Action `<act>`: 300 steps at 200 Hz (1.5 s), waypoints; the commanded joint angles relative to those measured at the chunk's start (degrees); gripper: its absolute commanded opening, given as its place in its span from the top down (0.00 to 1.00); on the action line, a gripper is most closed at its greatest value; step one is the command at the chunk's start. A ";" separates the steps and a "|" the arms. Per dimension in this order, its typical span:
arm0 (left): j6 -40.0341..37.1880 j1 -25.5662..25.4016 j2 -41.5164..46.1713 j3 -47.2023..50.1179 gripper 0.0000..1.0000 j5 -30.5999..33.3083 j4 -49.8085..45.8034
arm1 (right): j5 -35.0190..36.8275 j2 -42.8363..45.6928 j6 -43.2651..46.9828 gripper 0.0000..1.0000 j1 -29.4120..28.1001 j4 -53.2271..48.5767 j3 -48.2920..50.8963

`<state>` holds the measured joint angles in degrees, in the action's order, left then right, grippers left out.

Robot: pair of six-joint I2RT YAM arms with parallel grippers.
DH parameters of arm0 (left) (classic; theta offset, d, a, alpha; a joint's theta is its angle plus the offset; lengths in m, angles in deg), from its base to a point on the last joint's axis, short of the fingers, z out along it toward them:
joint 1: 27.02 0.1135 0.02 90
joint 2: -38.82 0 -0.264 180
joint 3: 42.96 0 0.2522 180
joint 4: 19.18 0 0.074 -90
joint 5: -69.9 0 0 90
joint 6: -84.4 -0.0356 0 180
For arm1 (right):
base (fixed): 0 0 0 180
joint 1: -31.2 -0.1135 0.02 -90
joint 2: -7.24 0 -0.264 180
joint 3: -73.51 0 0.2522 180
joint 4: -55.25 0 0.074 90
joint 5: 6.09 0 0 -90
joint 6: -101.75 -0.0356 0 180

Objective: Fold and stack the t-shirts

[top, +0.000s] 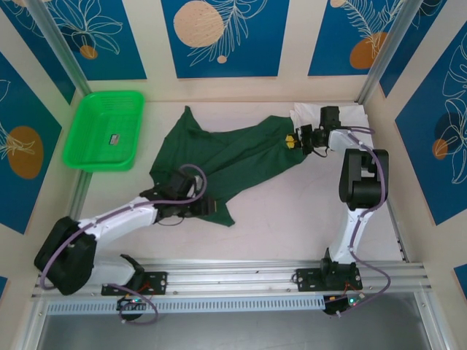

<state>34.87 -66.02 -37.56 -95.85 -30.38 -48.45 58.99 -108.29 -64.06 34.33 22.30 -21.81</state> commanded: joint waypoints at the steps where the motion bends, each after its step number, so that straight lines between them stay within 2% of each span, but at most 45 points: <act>1: 1.44 -3.09 -4.52 -1.76 0.33 2.55 1.51 | 0.84 -2.02 0.97 0.88 0.40 -3.01 -2.00; 19: 1.33 -4.65 -8.73 -3.39 0.33 7.12 0.78 | 0.91 -2.89 1.18 0.88 0.47 -3.31 -2.35; 36: 1.37 -4.85 -12.53 -4.59 0.40 10.13 0.49 | -0.01 -2.90 1.28 0.87 0.45 -2.80 -2.11; 40: 1.37 -4.85 -13.16 -4.78 0.43 10.53 0.68 | -0.18 -2.71 1.36 0.80 0.47 -2.72 -1.96; 49: 1.56 -4.80 -14.15 -4.94 0.55 11.38 1.17 | -0.16 -2.26 1.52 0.76 0.47 -2.62 -1.60; 73: 1.55 -4.68 -14.08 -5.89 1.00 14.49 -0.38 | -0.87 -0.76 3.39 0.73 0.72 -2.40 -0.99; 95: 0.78 -4.55 -8.14 -6.13 1.00 19.61 -4.89 | -1.83 1.50 5.02 0.77 1.16 -2.18 0.05; 116: -1.02 -4.33 1.03 -6.52 1.00 23.43 -10.29 | -2.48 4.50 6.80 0.85 1.51 -1.96 1.58; 136: -2.56 -4.11 10.29 -7.49 1.00 25.87 -16.01 | -2.64 8.03 8.12 0.88 1.61 -1.88 3.61; 158: -5.03 -3.63 18.72 -9.12 1.00 24.59 -22.27 | -2.90 11.98 9.65 0.92 1.60 -1.88 6.68; 183: -7.22 -3.57 22.88 -11.21 1.00 18.39 -29.20 | -1.60 16.58 11.54 0.92 1.46 -2.39 10.34; 195: -7.49 -3.54 23.21 -10.81 1.00 14.27 -30.97 | -1.16 18.35 13.45 0.87 1.19 -3.50 12.05; 216: -6.06 -3.65 23.04 -6.91 1.00 9.16 -29.43 | 2.13 21.38 18.29 0.61 0.48 -7.08 15.60; 230: -4.16 -3.60 23.12 -3.59 1.00 7.54 -27.07 | 4.68 23.51 21.56 0.48 0.14 -9.18 18.90; 238: -3.20 -3.70 23.21 -2.25 1.00 7.30 -25.97 | 5.91 24.66 22.90 0.44 0.28 -9.79 21.12; 256: -1.68 -3.64 23.74 -0.62 0.94 9.50 -25.26 | 8.65 26.55 24.23 0.43 0.73 -9.57 26.11; 270: -0.89 -3.58 24.32 -0.64 0.93 13.35 -26.01 | 11.59 25.87 26.40 0.45 1.05 -11.05 27.57; 300: 1.41 -3.45 25.12 -0.81 0.95 19.15 -24.55 | 14.06 25.48 27.41 0.58 2.38 -11.38 29.81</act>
<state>33.38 -69.89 -13.89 -96.44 -16.94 -74.13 69.02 -83.22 -40.01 35.54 12.71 6.08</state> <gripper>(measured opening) 0.064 0.451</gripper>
